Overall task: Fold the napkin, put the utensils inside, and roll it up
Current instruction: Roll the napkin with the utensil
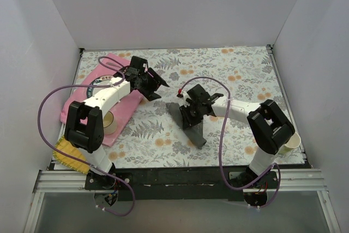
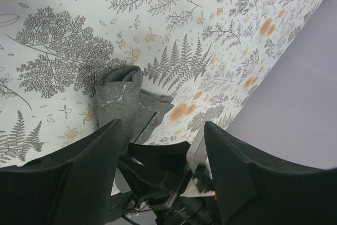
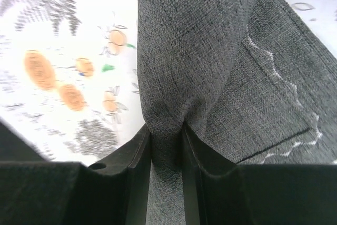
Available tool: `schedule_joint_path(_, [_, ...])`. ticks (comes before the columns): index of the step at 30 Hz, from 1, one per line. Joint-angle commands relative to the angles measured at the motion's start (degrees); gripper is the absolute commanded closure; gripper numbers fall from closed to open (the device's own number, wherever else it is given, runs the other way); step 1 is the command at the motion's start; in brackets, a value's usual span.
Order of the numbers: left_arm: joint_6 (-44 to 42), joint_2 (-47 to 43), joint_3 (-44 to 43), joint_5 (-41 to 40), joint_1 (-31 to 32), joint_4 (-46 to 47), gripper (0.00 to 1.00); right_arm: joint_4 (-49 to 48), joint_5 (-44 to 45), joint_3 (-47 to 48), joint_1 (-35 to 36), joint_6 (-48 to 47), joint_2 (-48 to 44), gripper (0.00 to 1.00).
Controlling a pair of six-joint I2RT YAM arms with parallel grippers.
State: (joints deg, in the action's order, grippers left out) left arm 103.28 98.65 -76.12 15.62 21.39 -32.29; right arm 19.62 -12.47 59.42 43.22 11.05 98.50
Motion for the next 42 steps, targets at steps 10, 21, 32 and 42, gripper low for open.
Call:
schedule_joint_path(10, [7.3, -5.1, 11.8, 9.5, 5.0, 14.3, 0.4, -11.9, -40.7, -9.2, -15.1, 3.4, 5.3, 0.82])
schedule_joint_path(21, [10.3, 2.6, 14.5, 14.4, 9.2, 30.2, 0.41, -6.2, -45.4, -6.5, -20.9, -3.7, 11.5, 0.82])
schedule_joint_path(32, [6.9, 8.2, 14.1, 11.2, 8.7, 28.2, 0.41, 7.0, -35.0, -3.0, -20.8, -7.7, 6.0, 0.65])
schedule_joint_path(42, [6.6, 8.8, 14.4, 10.9, 7.7, 26.7, 0.41, 13.2, -16.8, -7.6, -15.9, -9.1, -7.3, 0.45])
